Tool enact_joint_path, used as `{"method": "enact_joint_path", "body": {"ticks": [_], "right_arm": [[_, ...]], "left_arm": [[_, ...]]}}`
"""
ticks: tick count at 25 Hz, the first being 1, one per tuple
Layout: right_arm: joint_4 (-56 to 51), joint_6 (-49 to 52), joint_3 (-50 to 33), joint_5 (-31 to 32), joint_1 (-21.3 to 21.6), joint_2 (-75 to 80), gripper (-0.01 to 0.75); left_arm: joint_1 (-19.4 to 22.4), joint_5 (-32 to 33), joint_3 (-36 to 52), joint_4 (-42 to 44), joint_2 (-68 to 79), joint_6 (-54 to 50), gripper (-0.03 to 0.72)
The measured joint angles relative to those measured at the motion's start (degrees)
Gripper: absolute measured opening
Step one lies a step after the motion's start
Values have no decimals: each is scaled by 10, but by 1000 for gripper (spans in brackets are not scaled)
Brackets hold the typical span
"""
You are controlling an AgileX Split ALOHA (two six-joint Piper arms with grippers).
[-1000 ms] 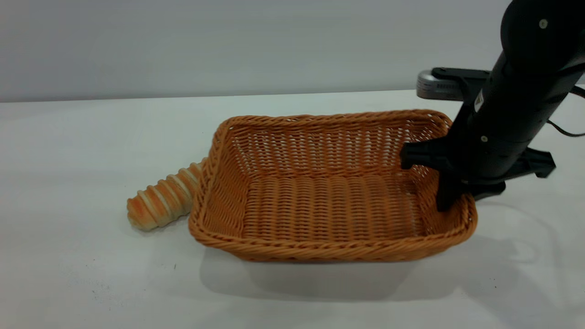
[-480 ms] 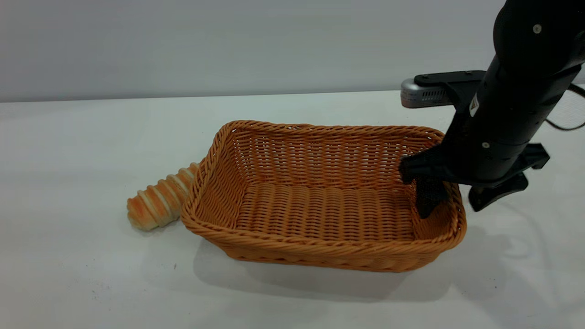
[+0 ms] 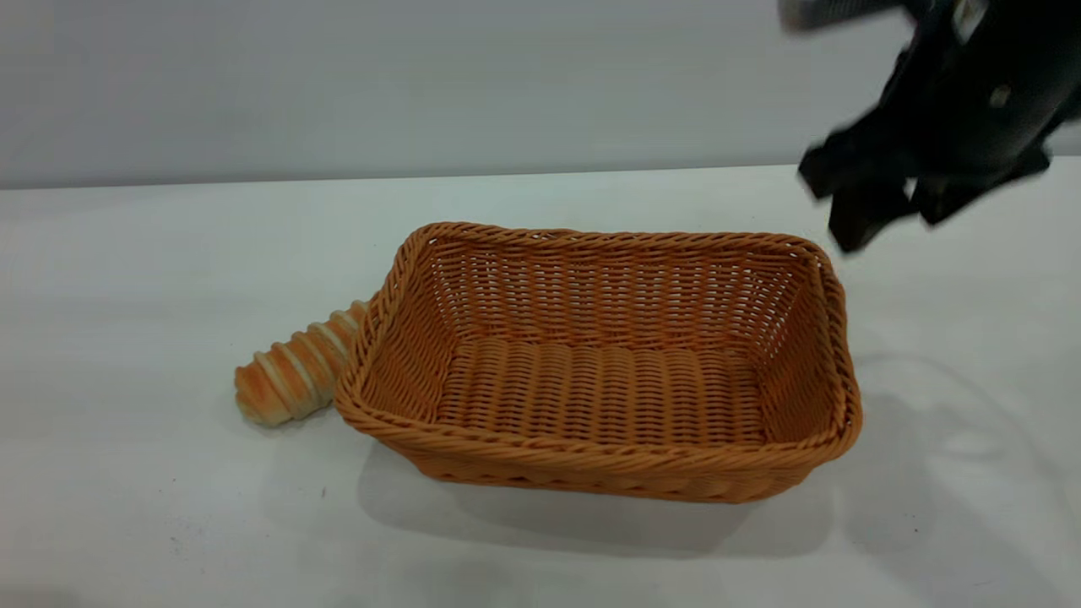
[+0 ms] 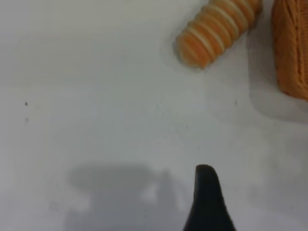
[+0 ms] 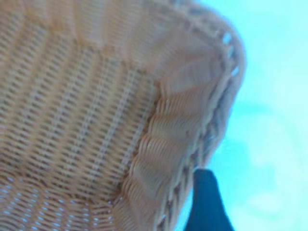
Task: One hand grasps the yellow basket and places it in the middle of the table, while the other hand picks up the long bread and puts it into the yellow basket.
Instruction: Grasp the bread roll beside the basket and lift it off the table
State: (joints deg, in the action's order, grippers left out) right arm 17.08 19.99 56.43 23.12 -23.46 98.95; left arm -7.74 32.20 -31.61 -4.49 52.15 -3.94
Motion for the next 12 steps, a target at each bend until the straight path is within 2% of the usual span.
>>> {"method": "enact_joint_path", "body": {"ticks": [6, 12], "right_arm": [[1, -1, -2, 28, 0, -83, 548], [1, -11, -3, 51, 0, -162, 548]], "left_arm": [[0, -12, -68, 0, 123, 9, 563], [0, -13, -125, 0, 260, 85, 563]]}}
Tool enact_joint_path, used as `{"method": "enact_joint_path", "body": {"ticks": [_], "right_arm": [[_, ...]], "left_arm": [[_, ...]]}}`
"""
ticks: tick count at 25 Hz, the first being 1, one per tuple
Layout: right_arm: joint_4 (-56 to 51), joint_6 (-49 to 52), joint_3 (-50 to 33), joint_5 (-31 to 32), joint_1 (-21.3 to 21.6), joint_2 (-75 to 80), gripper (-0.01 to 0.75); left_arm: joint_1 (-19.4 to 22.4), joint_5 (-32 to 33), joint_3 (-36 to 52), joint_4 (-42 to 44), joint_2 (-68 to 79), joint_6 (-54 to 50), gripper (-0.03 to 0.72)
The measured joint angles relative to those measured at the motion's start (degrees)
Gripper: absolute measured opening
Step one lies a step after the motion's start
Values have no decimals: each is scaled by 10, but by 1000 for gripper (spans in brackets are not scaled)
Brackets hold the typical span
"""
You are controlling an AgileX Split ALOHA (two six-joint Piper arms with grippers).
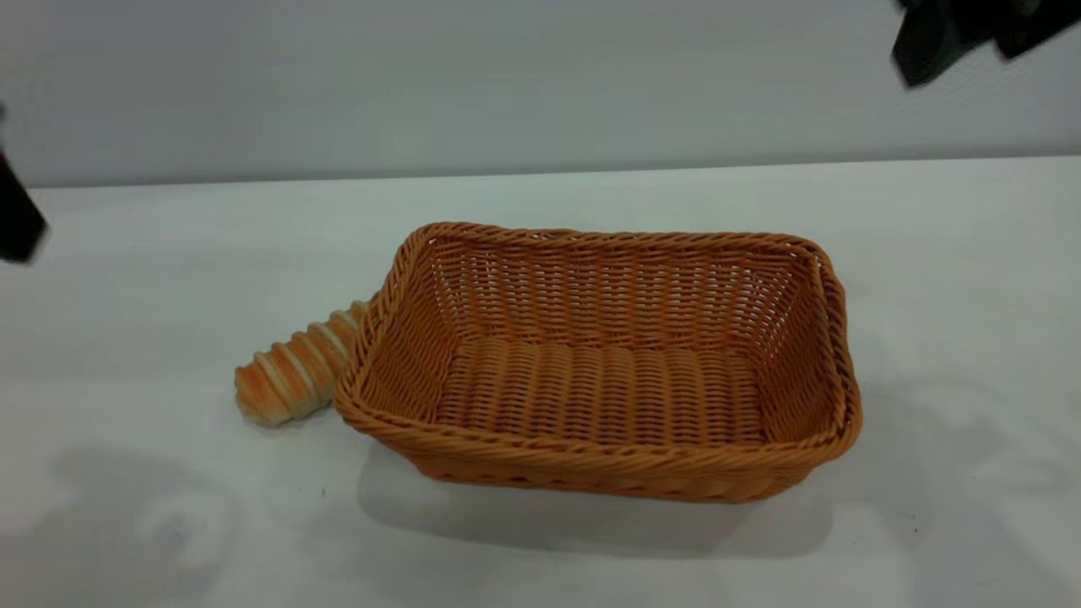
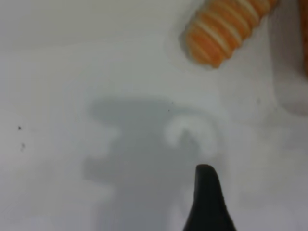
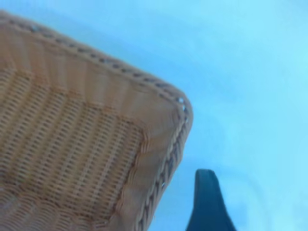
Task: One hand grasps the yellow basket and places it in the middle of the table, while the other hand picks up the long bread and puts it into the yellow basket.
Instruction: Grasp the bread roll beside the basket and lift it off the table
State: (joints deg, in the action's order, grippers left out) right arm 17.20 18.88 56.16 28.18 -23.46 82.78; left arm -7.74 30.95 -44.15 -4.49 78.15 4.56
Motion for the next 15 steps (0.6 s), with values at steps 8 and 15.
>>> {"method": "enact_joint_path", "body": {"ticks": [8, 15], "right_arm": [[-2, -15, 0, 43, -32, -66, 548], [-5, -19, 0, 61, -66, -80, 548]], "left_arm": [[0, -17, -70, 0, 165, 111, 563], [0, -62, -137, 0, 258, 222, 563]]}}
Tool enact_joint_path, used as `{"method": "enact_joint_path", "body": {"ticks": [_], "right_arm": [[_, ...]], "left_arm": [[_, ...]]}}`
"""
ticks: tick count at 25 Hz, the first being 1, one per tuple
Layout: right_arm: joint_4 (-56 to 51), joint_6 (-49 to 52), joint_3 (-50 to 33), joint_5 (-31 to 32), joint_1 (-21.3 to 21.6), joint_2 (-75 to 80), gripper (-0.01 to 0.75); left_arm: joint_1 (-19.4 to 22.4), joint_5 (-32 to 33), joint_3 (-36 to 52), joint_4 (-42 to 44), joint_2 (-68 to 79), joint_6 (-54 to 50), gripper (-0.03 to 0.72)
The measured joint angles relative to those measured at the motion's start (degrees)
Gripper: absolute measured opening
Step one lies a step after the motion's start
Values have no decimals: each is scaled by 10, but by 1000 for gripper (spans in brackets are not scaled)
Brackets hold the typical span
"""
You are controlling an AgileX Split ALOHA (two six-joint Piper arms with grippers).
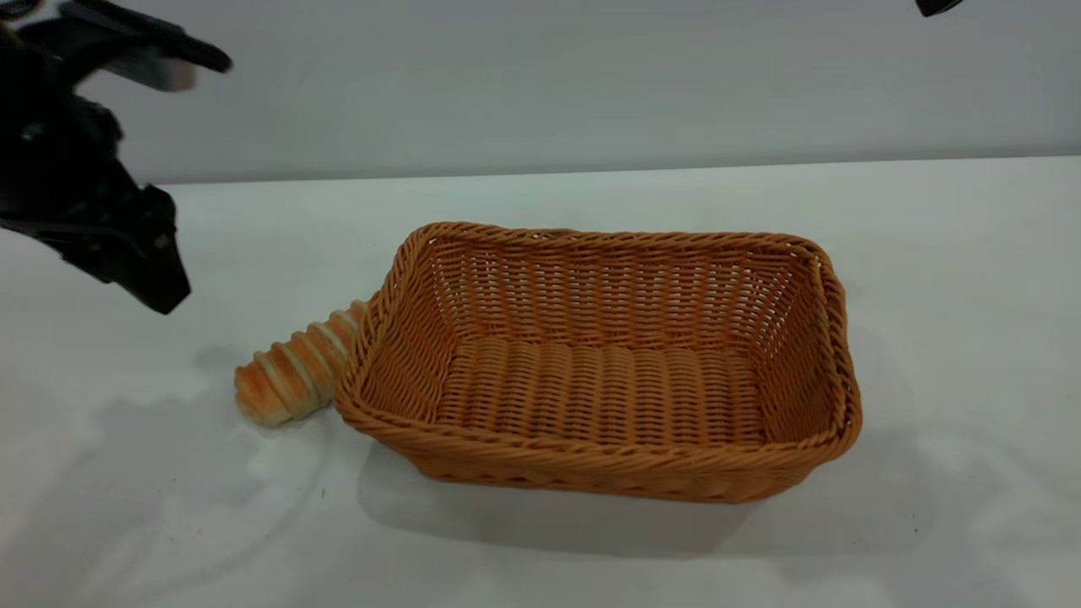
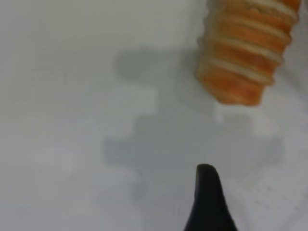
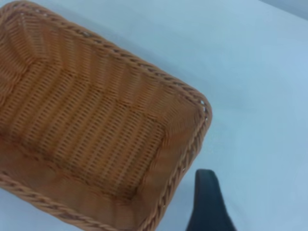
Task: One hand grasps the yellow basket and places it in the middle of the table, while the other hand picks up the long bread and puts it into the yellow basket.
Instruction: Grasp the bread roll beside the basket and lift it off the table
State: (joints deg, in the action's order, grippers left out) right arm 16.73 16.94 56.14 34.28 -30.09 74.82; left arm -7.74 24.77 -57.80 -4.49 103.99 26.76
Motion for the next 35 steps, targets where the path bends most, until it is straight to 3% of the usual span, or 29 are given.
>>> {"method": "enact_joint_path", "body": {"ticks": [6, 12, 20, 24, 29, 30, 35], "right_arm": [[1, 0, 0, 0, -2, -1, 548], [2, 0, 0, 0, -2, -1, 548], [2, 0, 0, 4, -2, -1, 548], [2, -2, 0, 4, -2, -1, 548], [4, -3, 0, 4, -2, -1, 548], [4, -3, 0, 4, -2, -1, 548], [5, -4, -1, 4, -2, -1, 548]], "left_arm": [[-17, -35, -11, -1, 58, 34, 563], [-49, -127, -11, 0, 127, 72, 563], [-53, -220, -15, 0, 200, 81, 552], [-53, -241, -17, 0, 216, 82, 444], [-53, -248, -17, 0, 213, 102, 107], [-53, -248, -17, 0, 209, 117, 78], [-52, -238, -16, 0, 170, 162, 75]]}}
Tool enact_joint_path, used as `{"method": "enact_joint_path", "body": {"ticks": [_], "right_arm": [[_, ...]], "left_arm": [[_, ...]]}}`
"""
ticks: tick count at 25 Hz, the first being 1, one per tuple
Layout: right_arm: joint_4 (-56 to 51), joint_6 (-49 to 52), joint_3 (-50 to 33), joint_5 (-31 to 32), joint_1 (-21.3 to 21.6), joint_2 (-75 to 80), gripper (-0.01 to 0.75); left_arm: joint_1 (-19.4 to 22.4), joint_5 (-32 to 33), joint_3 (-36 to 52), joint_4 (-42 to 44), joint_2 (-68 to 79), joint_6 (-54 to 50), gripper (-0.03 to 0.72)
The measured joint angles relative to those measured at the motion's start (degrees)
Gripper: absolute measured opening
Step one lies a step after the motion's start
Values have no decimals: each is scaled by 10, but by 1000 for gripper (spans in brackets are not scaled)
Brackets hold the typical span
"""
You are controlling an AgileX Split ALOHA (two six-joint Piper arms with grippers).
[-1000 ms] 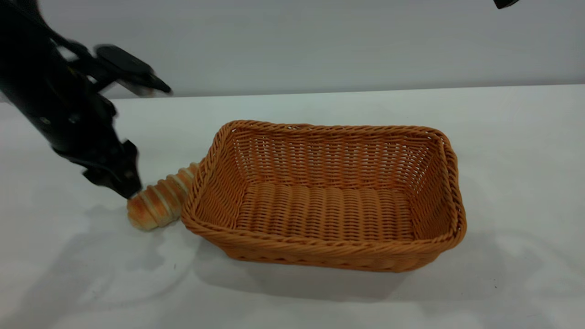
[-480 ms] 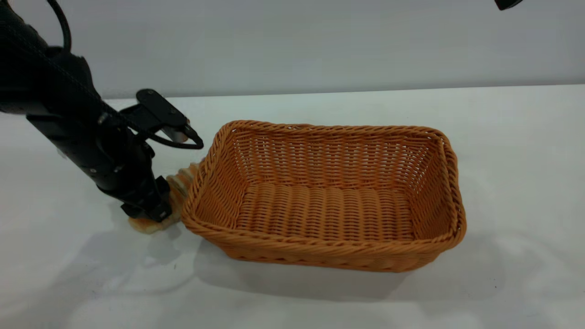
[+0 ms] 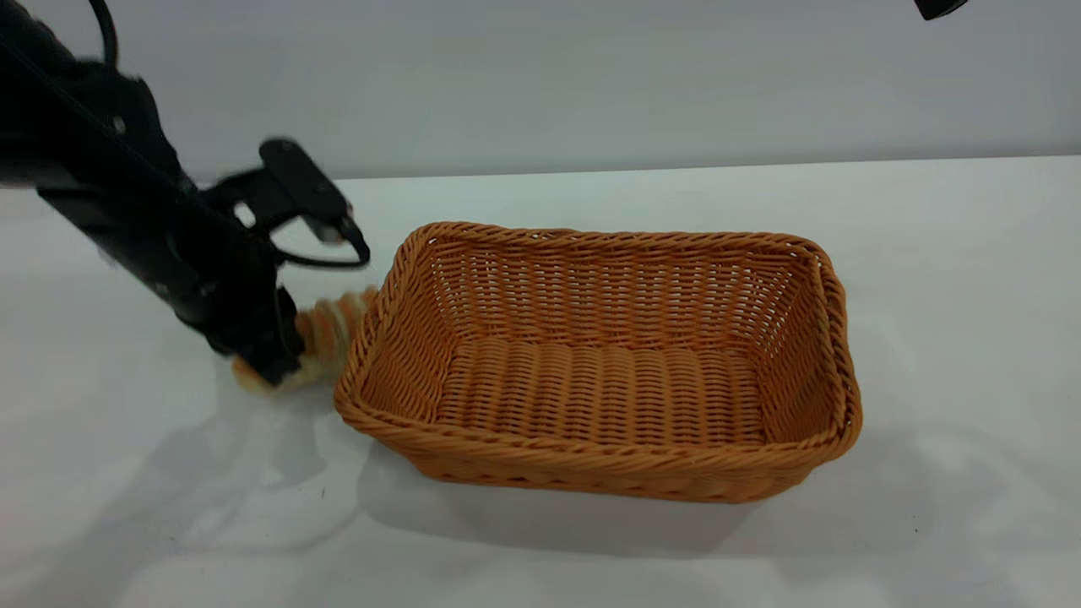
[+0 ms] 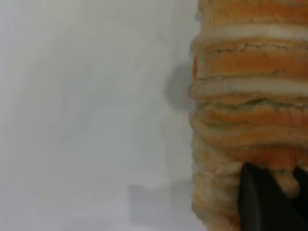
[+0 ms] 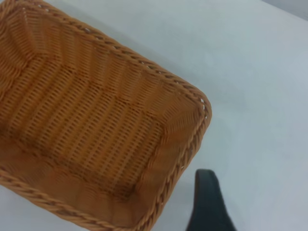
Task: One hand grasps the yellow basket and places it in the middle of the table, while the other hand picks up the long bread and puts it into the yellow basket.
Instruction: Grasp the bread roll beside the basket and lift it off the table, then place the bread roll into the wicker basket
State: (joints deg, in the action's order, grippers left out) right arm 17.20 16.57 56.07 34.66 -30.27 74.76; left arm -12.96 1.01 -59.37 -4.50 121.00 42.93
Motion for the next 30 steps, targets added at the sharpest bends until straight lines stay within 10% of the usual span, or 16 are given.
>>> {"method": "enact_joint_path", "body": {"ticks": [12, 30], "right_arm": [[0, 0, 0, 0, 0, 0, 548], [1, -1, 0, 3, 0, -15, 548]], "left_arm": [[2, 19, 1, 0, -156, -1, 75], [-197, -52, 1, -1, -99, -35, 75]]}}
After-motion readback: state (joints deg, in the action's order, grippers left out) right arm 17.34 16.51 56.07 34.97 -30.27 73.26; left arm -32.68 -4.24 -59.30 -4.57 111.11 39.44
